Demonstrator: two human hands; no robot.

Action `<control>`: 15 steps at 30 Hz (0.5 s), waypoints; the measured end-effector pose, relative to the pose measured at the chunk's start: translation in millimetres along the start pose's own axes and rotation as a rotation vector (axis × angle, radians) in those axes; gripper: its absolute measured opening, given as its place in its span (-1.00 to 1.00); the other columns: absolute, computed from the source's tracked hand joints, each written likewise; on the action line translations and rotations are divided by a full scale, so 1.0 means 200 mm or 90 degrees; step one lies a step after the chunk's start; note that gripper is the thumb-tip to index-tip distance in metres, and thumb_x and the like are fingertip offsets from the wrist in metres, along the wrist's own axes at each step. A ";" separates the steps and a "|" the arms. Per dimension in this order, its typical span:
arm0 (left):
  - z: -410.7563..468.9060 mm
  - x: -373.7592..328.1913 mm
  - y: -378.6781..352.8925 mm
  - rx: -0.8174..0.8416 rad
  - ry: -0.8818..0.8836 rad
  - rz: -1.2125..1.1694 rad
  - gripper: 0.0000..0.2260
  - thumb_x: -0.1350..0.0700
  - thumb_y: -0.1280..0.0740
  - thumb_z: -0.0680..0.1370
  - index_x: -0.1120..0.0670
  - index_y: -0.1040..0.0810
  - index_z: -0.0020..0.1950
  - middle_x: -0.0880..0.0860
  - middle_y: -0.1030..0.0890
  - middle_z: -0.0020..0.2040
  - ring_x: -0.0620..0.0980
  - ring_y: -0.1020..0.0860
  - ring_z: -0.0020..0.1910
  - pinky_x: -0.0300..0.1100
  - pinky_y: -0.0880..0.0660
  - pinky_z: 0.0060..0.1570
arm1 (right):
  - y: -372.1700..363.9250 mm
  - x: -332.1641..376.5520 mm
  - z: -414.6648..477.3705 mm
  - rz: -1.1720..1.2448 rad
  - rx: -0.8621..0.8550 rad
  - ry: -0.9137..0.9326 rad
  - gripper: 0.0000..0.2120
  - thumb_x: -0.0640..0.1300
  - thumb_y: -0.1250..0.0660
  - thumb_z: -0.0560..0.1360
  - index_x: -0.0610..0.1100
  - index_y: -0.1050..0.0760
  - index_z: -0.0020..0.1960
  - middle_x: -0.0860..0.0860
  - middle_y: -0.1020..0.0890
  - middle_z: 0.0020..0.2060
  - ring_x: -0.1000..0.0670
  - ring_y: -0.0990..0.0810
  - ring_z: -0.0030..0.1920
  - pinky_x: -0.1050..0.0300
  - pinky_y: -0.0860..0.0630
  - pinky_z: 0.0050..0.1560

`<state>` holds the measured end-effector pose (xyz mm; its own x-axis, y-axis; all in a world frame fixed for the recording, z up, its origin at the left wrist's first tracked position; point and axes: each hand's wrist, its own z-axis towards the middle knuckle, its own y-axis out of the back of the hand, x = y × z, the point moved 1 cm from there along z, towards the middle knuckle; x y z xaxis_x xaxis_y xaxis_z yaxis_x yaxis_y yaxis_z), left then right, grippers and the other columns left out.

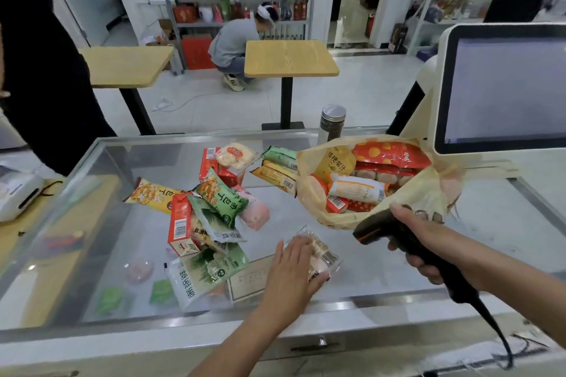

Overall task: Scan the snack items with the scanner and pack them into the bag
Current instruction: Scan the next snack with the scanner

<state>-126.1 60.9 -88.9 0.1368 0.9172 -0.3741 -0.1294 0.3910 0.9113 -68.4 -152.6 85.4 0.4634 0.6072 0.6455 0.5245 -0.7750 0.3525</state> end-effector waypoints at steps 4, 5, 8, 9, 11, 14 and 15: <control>0.05 0.03 -0.01 0.055 -0.003 0.047 -0.43 -0.29 -0.02 0.55 0.04 -0.34 0.41 -0.01 -0.44 0.37 -0.04 -0.39 0.38 0.06 -0.33 0.34 | 0.01 0.08 -0.10 0.004 0.009 0.012 -0.20 0.50 -0.12 0.26 -0.23 -0.50 -0.02 -0.03 -0.38 -0.49 0.04 -0.28 -0.57 0.25 -0.22 -0.56; 0.07 0.04 0.00 0.064 -0.004 0.062 -0.42 -0.30 0.02 0.56 0.03 -0.33 0.42 -0.01 -0.42 0.40 -0.04 -0.37 0.39 0.07 -0.36 0.33 | 0.01 0.10 -0.11 0.001 0.009 0.013 -0.20 0.50 -0.12 0.26 -0.23 -0.49 -0.02 -0.03 -0.38 -0.50 0.04 -0.28 -0.57 0.25 -0.22 -0.56; 0.13 0.10 -0.01 0.092 -0.041 0.059 -0.36 -0.33 0.06 0.52 -0.02 -0.14 0.52 -0.05 -0.16 0.53 -0.07 -0.04 0.52 0.00 -0.03 0.49 | -0.01 0.14 -0.15 -0.011 0.005 0.017 -0.26 0.49 -0.09 0.34 -0.21 -0.48 -0.04 -0.01 -0.37 -0.51 0.05 -0.28 -0.57 0.25 -0.23 -0.56; 0.14 0.11 -0.01 0.106 -0.051 0.052 -0.34 -0.33 0.06 0.50 -0.04 -0.08 0.53 -0.08 -0.07 0.55 -0.09 0.06 0.53 -0.03 0.10 0.51 | -0.02 0.14 -0.15 -0.012 0.003 0.018 -0.27 0.48 -0.08 0.36 -0.21 -0.48 -0.05 -0.01 -0.37 -0.51 0.05 -0.28 -0.57 0.24 -0.23 -0.56; 0.16 0.13 0.00 0.110 -0.063 0.053 -0.33 -0.32 0.04 0.49 -0.07 -0.03 0.54 -0.12 0.00 0.56 -0.11 0.14 0.53 -0.05 0.17 0.50 | -0.04 0.15 -0.17 -0.011 0.001 0.013 -0.28 0.48 -0.09 0.37 -0.20 -0.48 -0.06 -0.01 -0.38 -0.51 0.05 -0.29 -0.57 0.24 -0.24 -0.57; 0.17 0.14 0.01 0.115 -0.064 0.046 -0.34 -0.30 0.00 0.50 -0.07 -0.02 0.54 -0.13 0.02 0.56 -0.12 0.14 0.53 -0.05 0.15 0.50 | -0.06 0.14 -0.18 -0.006 0.005 0.002 -0.29 0.48 -0.11 0.37 -0.19 -0.48 -0.07 -0.01 -0.37 -0.52 0.06 -0.28 -0.57 0.24 -0.23 -0.56; 0.17 0.14 0.01 0.112 -0.066 0.045 -0.35 -0.29 -0.03 0.51 -0.07 -0.02 0.54 -0.14 0.03 0.56 -0.12 0.14 0.53 -0.04 0.15 0.50 | -0.07 0.14 -0.18 -0.004 0.004 0.003 -0.30 0.48 -0.11 0.37 -0.19 -0.47 -0.08 -0.01 -0.37 -0.52 0.06 -0.28 -0.57 0.24 -0.23 -0.56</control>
<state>-90.0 84.2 -91.9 0.2348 0.9258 -0.2963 0.0302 0.2977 0.9542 -89.0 -131.8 122.4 0.4571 0.6112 0.6461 0.5320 -0.7701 0.3520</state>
